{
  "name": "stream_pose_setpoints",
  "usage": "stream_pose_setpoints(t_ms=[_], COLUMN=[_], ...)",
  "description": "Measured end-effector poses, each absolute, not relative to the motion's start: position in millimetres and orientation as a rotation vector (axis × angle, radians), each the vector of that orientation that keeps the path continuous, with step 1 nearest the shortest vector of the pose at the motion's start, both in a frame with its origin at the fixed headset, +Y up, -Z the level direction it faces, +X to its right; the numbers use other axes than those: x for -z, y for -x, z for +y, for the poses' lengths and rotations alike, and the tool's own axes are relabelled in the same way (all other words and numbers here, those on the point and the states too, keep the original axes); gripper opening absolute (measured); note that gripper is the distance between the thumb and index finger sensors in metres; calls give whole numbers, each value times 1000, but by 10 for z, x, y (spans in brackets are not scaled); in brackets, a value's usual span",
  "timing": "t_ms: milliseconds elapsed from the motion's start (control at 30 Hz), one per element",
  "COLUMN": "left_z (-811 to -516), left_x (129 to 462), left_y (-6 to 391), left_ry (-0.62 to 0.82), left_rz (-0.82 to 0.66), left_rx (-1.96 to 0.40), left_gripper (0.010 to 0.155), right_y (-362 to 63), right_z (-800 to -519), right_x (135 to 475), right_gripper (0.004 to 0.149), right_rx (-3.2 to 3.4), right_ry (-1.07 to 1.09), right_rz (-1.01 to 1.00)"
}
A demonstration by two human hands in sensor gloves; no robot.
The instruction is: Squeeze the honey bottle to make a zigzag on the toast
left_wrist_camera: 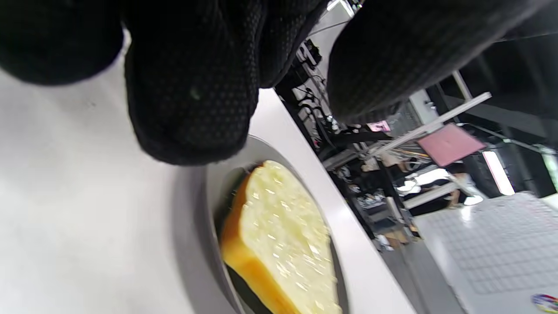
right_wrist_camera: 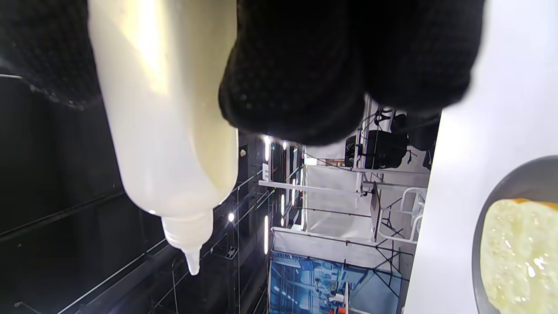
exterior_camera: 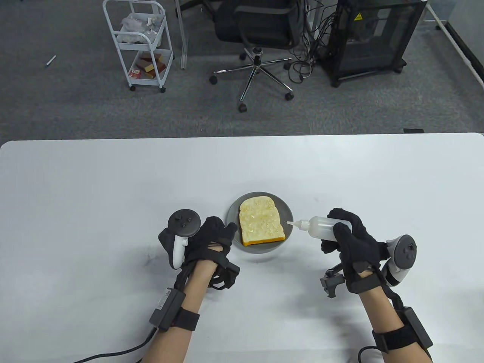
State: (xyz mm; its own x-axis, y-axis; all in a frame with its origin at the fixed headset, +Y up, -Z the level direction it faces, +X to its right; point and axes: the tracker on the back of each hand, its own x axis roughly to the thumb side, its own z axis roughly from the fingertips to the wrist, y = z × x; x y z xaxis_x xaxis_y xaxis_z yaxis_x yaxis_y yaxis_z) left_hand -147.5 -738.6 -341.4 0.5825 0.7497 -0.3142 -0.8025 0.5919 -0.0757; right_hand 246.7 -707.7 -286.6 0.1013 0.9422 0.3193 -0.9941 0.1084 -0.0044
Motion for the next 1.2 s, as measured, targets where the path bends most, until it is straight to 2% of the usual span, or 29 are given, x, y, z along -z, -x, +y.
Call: stream_pose_setpoints(t_ms=[133, 367, 633, 767, 967, 1200], left_z=[-7525, -7762, -7796, -7812, -7834, -7818], left_x=[3558, 3746, 3835, 3856, 3846, 3814], left_y=[1453, 1407, 1298, 1246, 1284, 1330], left_ry=[225, 316, 330, 342, 382, 388], left_rz=[337, 368, 372, 380, 392, 315], left_rx=[-778, -738, -694, -683, -802, -1107], left_gripper=[65, 60, 50, 49, 47, 44], right_y=[-2518, -2542, -2562, -2590, -2605, -2597], right_z=[-7077, -7083, -7121, -7150, -7178, -7162], right_x=[2882, 2888, 2923, 2942, 2960, 2952], right_gripper=[78, 78, 79, 79, 79, 79], right_rx=[-1435, -1431, -1439, -1445, -1453, -1456], right_ry=[-207, -198, -182, -170, -158, -150], right_rz=[-278, -276, -263, -260, -254, -248])
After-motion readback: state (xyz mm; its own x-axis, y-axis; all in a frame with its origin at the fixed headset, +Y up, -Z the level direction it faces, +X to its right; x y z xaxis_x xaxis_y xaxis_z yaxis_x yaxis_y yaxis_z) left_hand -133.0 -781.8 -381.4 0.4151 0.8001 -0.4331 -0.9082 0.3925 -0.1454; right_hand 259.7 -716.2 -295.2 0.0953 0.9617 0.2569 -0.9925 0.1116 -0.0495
